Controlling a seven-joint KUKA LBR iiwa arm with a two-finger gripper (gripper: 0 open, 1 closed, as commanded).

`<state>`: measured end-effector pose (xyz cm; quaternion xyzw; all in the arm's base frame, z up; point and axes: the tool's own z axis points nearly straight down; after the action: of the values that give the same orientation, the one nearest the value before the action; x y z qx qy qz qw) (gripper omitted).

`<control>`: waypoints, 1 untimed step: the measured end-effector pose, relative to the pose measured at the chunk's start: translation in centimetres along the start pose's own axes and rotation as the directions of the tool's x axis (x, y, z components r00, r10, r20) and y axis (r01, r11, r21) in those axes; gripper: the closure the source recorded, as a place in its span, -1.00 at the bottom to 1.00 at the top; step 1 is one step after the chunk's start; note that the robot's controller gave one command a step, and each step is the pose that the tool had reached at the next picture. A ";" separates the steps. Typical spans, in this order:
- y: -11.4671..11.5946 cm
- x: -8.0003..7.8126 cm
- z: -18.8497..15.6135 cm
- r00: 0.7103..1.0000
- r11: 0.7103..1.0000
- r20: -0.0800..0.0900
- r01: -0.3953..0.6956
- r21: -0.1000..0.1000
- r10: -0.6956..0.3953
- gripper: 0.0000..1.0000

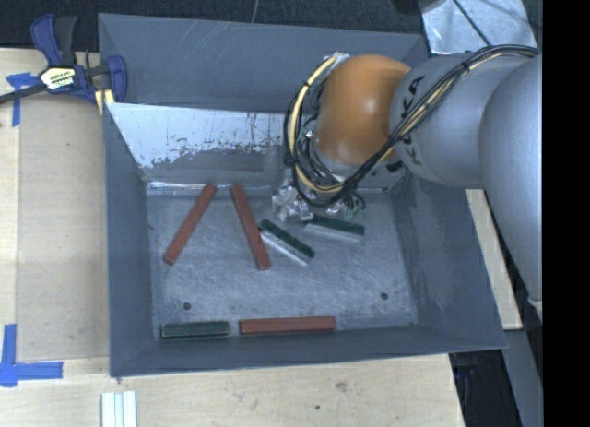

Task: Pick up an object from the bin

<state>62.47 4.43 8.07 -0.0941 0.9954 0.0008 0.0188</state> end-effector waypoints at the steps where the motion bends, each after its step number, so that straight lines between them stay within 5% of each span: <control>1: 0.0 0.2 0.2 1.000 1.000 -0.009 0.000 -0.001 0.000 -1.00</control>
Offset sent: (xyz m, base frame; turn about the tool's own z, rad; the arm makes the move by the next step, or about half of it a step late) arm 0.0000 0.0000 0.0000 0.0000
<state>62.29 4.40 7.90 -0.0943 0.9954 0.0007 0.0144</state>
